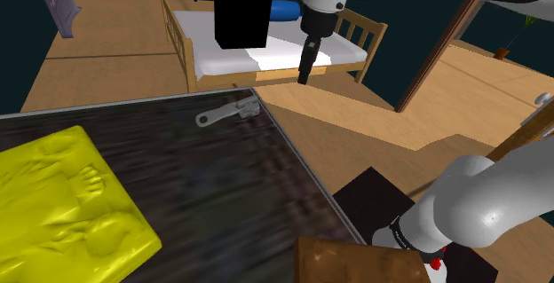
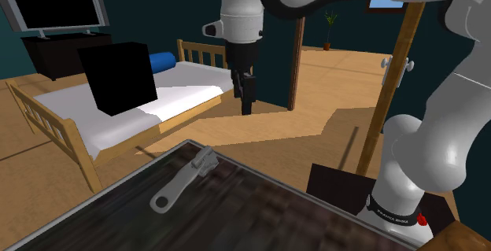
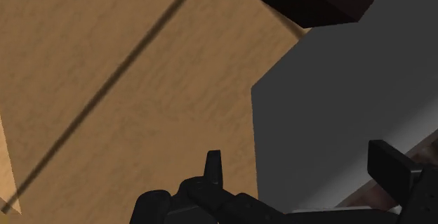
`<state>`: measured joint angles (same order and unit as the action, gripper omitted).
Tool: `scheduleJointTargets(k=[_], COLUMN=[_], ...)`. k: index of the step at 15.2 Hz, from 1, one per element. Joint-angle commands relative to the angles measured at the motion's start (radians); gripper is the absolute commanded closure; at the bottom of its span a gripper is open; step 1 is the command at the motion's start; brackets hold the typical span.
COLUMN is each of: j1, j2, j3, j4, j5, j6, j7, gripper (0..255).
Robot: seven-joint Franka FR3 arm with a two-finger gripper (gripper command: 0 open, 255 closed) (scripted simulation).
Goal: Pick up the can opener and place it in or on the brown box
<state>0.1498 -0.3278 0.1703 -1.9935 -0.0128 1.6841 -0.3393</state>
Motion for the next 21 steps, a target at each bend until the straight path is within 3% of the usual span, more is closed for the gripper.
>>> scheduleJointTargets(k=[1, 15, 21], j1=[0.021, 0.184, 0.184], j2=[0.058, 0.475, 0.470], j3=[0.023, 0.195, 0.196], j4=[0.054, 0.475, 0.399], j5=[-0.002, -0.091, -0.090], j6=[-0.008, -0.111, -0.042], j7=[-0.022, -0.137, -0.142], gripper=[0, 0, 0])
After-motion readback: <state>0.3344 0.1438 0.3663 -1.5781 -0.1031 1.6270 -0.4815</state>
